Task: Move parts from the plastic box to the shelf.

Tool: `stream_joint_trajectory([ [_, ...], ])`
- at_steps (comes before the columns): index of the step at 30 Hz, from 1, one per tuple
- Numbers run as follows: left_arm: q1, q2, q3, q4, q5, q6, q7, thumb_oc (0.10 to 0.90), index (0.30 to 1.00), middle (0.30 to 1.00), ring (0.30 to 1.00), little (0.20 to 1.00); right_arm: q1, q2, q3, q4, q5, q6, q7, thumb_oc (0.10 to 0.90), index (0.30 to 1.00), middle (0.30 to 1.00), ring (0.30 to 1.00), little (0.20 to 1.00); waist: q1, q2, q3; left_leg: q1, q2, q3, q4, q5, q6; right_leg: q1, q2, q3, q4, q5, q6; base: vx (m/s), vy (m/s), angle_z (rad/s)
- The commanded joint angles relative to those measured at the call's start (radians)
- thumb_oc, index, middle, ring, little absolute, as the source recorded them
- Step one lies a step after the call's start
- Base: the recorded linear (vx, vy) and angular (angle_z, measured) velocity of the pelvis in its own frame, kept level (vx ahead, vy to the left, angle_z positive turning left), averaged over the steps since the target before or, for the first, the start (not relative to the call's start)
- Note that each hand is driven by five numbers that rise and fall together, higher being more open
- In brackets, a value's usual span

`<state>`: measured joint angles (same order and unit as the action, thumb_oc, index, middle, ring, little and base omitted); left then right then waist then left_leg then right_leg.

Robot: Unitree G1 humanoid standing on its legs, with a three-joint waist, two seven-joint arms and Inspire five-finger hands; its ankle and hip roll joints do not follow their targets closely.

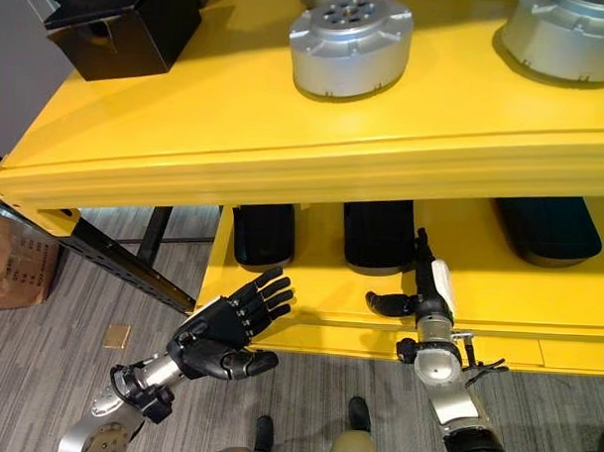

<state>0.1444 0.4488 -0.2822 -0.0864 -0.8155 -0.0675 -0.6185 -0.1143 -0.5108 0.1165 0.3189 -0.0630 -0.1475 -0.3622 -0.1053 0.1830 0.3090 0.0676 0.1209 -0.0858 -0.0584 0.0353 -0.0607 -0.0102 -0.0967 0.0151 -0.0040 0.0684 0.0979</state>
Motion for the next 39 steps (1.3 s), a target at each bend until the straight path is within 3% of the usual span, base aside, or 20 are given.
stream_joint_trajectory([
  [1, -0.026, 0.003, 0.014, -0.092, -0.028, -0.093, -0.013, 0.9, 1.0, 1.0, 1.0, 1.0, -0.017, -0.001, -0.002, -0.073, -0.121, -0.07, -0.171, 0.9, 1.0, 1.0, 1.0, 1.0, 0.0, -0.05, -0.053, -0.027, 0.046, 0.146, 0.021, 0.025, -0.028, 0.013, 0.021, -0.05, 0.143, -0.175, -0.075, 0.01, 0.039, 0.0],
  [8, -0.012, 0.008, -0.01, -0.099, -0.057, -0.128, -0.001, 0.9, 1.0, 1.0, 1.0, 1.0, 0.003, -0.033, -0.059, -0.145, -0.381, -0.069, -0.405, 0.9, 1.0, 1.0, 1.0, 1.0, -0.016, -0.027, -0.053, -0.027, 0.033, 0.157, 0.02, 0.022, -0.024, 0.014, 0.016, -0.04, 0.133, -0.171, -0.07, 0.01, 0.076, -0.02],
  [11, -0.002, 0.012, -0.008, -0.115, -0.067, -0.129, 0.003, 0.9, 1.0, 1.0, 1.0, 1.0, 0.036, -0.04, -0.081, -0.185, -0.429, -0.069, -0.463, 0.9, 1.0, 1.0, 1.0, 1.0, -0.026, -0.025, -0.055, -0.03, 0.027, 0.165, 0.02, 0.02, -0.023, 0.018, 0.011, -0.035, 0.12, -0.163, -0.064, 0.02, 0.083, -0.03],
  [16, 0.009, 0.022, 0.002, -0.126, -0.084, -0.138, 0.002, 0.9, 1.0, 1.0, 1.0, 1.0, 0.079, -0.058, -0.094, -0.255, -0.495, -0.141, -0.44, 0.9, 1.0, 1.0, 1.0, 1.0, -0.042, -0.024, -0.057, -0.033, 0.017, 0.178, 0.015, 0.018, -0.02, 0.015, 0.009, -0.025, 0.102, -0.152, -0.057, 0.01, 0.067, -0.03],
  [21, 0.012, 0.033, 0.026, -0.132, -0.093, -0.131, -0.007, 0.9, 1.0, 1.0, 1.0, 1.0, 0.128, -0.097, -0.075, -0.379, -0.512, -0.215, -0.31, 0.9, 1.0, 1.0, 1.0, 1.0, -0.056, -0.036, -0.062, -0.032, 0.005, 0.197, 0.004, 0.01, -0.016, 0.014, 0.007, -0.012, 0.061, -0.126, -0.044, 0.0, 0.051, -0.08],
  [23, 0.013, 0.045, 0.041, -0.139, -0.096, -0.123, -0.012, 0.9, 1.0, 1.0, 1.0, 1.0, 0.153, -0.117, -0.069, -0.435, -0.444, -0.241, -0.224, 0.9, 1.0, 1.0, 1.0, 1.0, -0.062, -0.048, -0.064, -0.029, -0.001, 0.207, -0.005, 0.006, -0.012, 0.013, 0.006, -0.01, 0.039, -0.11, -0.036, -0.03, 0.032, -0.11],
  [25, 0.013, 0.048, 0.044, -0.141, -0.095, -0.12, -0.014, 0.9, 1.0, 1.0, 1.0, 1.0, 0.161, -0.124, -0.066, -0.452, -0.424, -0.244, -0.212, 0.9, 1.0, 1.0, 1.0, 1.0, -0.063, -0.053, -0.065, -0.027, -0.003, 0.212, -0.009, 0.005, -0.01, 0.014, 0.006, -0.007, 0.031, -0.104, -0.033, -0.03, 0.029, -0.12],
  [27, 0.016, 0.06, 0.05, -0.151, -0.097, -0.112, -0.023, 0.9, 1.0, 1.0, 1.0, 1.0, 0.186, -0.136, -0.057, -0.505, -0.219, -0.273, -0.093, 0.9, 1.0, 1.0, 1.0, 1.0, -0.072, -0.074, -0.071, -0.02, -0.009, 0.225, -0.019, -0.002, -0.003, 0.014, 0.008, 0.002, 0.007, -0.086, -0.025, -0.05, 0.048, -0.13],
  [29, 0.018, 0.064, 0.051, -0.152, -0.1, -0.109, -0.024, 0.9, 1.0, 1.0, 1.0, 1.0, 0.198, -0.133, -0.061, -0.518, -0.149, -0.275, -0.05, 0.9, 1.0, 1.0, 1.0, 1.0, -0.075, -0.08, -0.073, -0.019, -0.01, 0.228, -0.02, -0.004, -0.002, 0.016, 0.009, 0.003, 0.004, -0.085, -0.024, -0.02, 0.022, -0.1],
  [30, 0.024, 0.068, 0.055, -0.152, -0.112, -0.105, -0.032, 0.9, 1.0, 1.0, 1.0, 1.0, 0.227, -0.113, -0.059, -0.532, 0.046, -0.282, 0.042, 0.9, 1.0, 1.0, 1.0, 1.0, -0.08, -0.096, -0.079, -0.013, -0.013, 0.236, -0.023, -0.009, 0.003, 0.02, 0.01, 0.005, -0.008, -0.075, -0.019, -0.03, 0.032, -0.04],
  [32, 0.029, 0.066, 0.062, -0.153, -0.133, -0.115, -0.042, 0.9, 1.0, 1.0, 1.0, 1.0, 0.265, -0.085, -0.065, -0.547, 0.156, -0.283, 0.113, 0.9, 1.0, 1.0, 1.0, 1.0, -0.086, -0.111, -0.086, -0.003, -0.016, 0.242, -0.027, -0.015, 0.007, 0.024, 0.012, 0.014, -0.019, -0.065, -0.013, -0.04, 0.049, -0.03],
  [33, 0.036, 0.061, 0.066, -0.149, -0.158, -0.134, -0.061, 0.9, 1.0, 1.0, 1.0, 1.0, 0.286, -0.058, -0.07, -0.545, 0.282, -0.285, 0.204, 0.9, 1.0, 1.0, 1.0, 1.0, -0.093, -0.125, -0.093, 0.0, -0.018, 0.249, -0.029, -0.019, 0.01, 0.025, 0.014, 0.023, -0.026, -0.058, -0.01, -0.04, 0.05, -0.06],
  [39, 0.037, 0.042, 0.082, -0.13, -0.236, -0.211, -0.059, 0.9, 1.0, 1.0, 1.0, 1.0, 0.356, -0.003, -0.084, -0.546, 0.504, -0.24, 0.369, 0.9, 1.0, 1.0, 1.0, 1.0, -0.107, -0.157, -0.122, 0.012, -0.025, 0.256, -0.029, -0.038, 0.024, 0.034, 0.017, 0.04, -0.034, -0.049, 0.0, -0.03, 0.063, -0.13],
])
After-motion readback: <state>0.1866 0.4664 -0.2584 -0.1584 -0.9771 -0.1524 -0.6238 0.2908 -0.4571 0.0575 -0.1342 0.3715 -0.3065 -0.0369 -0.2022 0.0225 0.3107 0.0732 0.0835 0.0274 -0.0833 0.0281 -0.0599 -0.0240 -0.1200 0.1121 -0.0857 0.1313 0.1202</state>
